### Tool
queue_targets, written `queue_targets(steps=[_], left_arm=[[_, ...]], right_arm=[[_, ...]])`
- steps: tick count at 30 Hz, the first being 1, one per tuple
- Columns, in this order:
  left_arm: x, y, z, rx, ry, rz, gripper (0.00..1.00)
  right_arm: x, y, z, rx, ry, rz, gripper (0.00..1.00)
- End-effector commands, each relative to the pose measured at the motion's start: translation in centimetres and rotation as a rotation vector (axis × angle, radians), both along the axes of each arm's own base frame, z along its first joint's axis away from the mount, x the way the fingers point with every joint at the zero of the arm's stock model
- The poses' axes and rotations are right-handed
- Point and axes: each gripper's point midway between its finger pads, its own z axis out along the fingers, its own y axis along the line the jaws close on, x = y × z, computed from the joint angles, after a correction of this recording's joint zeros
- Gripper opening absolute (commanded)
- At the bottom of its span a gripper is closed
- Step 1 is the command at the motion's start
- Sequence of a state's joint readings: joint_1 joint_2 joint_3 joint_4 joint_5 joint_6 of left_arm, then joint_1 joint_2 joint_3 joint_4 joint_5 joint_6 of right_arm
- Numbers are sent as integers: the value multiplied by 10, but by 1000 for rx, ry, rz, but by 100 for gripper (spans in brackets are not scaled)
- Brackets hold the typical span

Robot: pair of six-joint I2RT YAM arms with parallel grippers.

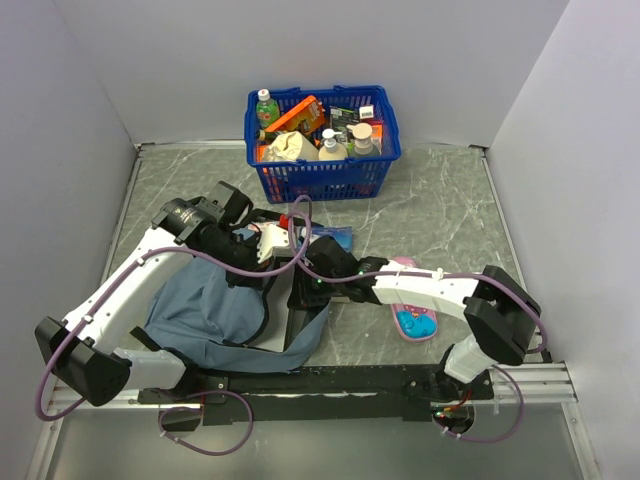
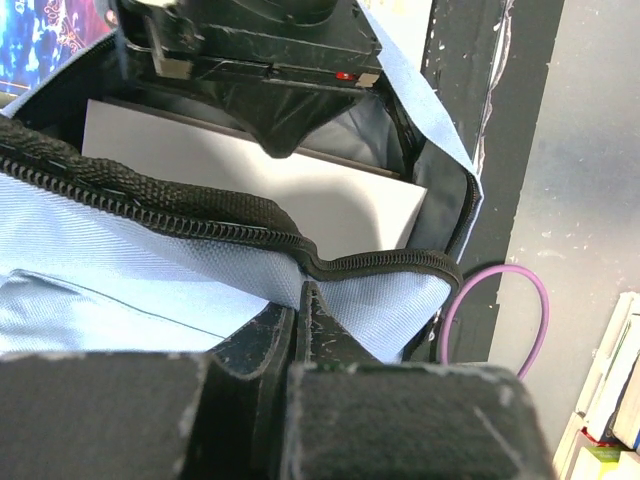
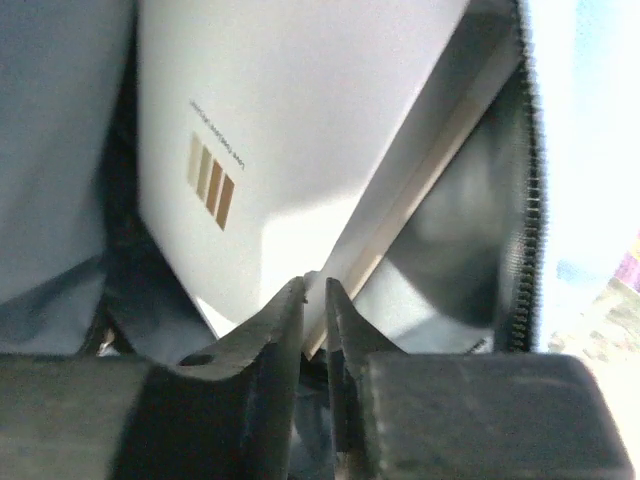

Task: Pack the student bag
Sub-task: Place the book in the student bag.

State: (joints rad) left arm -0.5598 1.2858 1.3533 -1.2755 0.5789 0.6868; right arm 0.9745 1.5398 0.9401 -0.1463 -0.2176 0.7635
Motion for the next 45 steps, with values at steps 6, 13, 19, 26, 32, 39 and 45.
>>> queue_targets(steps=[6, 13, 19, 26, 32, 39, 45], left_arm=[[5, -16, 13, -91, -48, -42, 1], [7, -20, 19, -117, -59, -43, 1], [6, -19, 23, -126, -82, -51, 1], [-1, -12, 27, -104, -75, -64, 1], [-12, 33, -15, 74, -92, -35, 1], [-23, 51, -56, 106, -56, 0, 1], [-29, 52, -71, 125, 9, -2, 1]], right_arm=[[-14, -30, -9, -123, -99, 61, 34], [-16, -30, -17, -251, -161, 92, 0], [-24, 35, -7, -27, -159, 206, 0], [-7, 127, 58, 271, -226, 291, 2], [7, 96, 71, 244, -266, 228, 46], [10, 6, 83, 280, -295, 151, 75], [71, -96, 55, 133, -296, -138, 84]])
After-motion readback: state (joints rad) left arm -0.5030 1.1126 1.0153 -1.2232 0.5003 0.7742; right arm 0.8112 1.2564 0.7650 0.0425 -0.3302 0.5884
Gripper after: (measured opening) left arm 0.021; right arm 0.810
